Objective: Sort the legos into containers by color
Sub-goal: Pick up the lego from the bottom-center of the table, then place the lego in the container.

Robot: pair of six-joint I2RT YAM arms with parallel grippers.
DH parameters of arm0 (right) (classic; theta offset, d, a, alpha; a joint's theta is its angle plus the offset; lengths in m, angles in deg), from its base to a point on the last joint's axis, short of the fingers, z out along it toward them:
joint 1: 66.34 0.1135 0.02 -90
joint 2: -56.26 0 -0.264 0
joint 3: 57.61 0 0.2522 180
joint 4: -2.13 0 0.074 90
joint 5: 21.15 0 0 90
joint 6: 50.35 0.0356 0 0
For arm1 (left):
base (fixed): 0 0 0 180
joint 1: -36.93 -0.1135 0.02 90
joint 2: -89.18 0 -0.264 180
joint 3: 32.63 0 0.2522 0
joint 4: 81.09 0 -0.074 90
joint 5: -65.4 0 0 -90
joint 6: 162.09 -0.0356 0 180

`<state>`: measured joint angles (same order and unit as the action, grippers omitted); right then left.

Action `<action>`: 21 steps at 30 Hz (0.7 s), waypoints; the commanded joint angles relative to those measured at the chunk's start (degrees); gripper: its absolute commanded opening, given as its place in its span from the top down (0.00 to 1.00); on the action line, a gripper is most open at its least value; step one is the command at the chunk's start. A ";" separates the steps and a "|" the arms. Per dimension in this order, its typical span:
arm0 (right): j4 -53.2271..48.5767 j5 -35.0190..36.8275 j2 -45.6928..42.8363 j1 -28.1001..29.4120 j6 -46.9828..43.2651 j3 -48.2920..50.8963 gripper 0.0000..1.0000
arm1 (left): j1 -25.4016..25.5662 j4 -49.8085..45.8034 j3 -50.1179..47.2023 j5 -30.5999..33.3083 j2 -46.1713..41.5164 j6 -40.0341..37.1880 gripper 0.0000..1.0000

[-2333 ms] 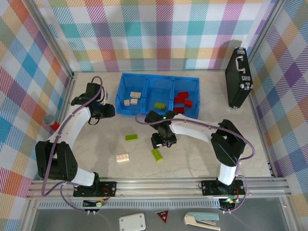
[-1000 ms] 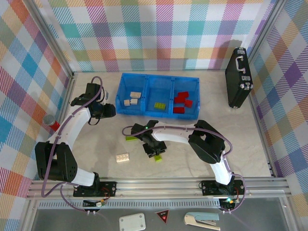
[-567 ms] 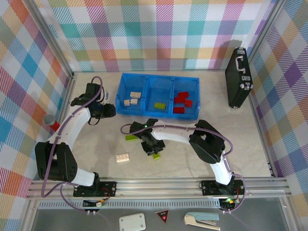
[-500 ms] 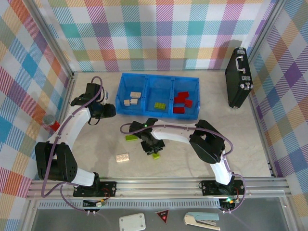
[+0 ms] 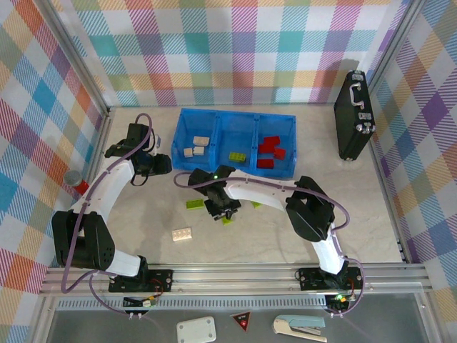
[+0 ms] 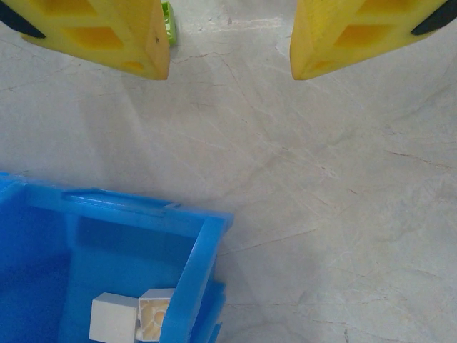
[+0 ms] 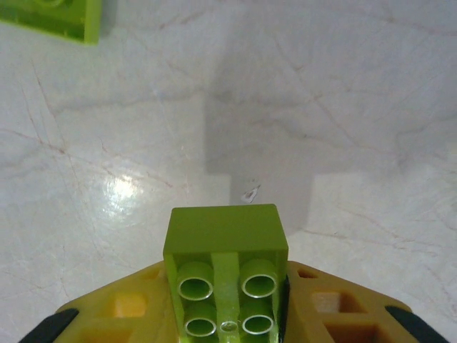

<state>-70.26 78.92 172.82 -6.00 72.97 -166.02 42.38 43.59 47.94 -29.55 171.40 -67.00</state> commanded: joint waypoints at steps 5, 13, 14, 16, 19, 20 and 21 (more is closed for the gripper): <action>-2.84 0.98 0.43 -3.73 -3.70 -5.73 0.67 | -0.71 0.83 -1.26 -0.49 -1.73 0.02 0.53; -4.24 2.04 2.36 -8.81 -7.57 -13.43 0.67 | -0.70 1.02 -1.24 -0.92 -1.62 0.01 0.53; -4.72 2.22 2.98 -9.55 -8.16 -14.77 0.67 | -0.71 1.04 -1.24 -0.97 -1.48 0.02 0.54; -5.27 2.61 4.20 -11.00 -9.11 -17.79 0.67 | -0.71 0.95 -1.16 -1.11 -1.41 0.02 0.54; -5.70 2.69 6.01 -13.15 -10.16 -21.90 0.67 | -0.71 0.96 -1.16 -0.92 -1.51 0.02 0.54; -5.54 2.62 6.67 -13.90 -10.29 -23.26 0.67 | -0.70 0.96 -1.15 -0.97 -1.44 -0.03 0.54; -5.39 2.56 7.27 -14.54 -10.44 -24.33 0.67 | -0.71 1.01 -1.20 -1.02 -1.33 0.02 0.54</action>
<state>-73.76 80.53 178.41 -19.03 64.45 -187.18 42.38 44.00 47.57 -29.70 171.11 -67.00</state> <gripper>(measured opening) 0.331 0.462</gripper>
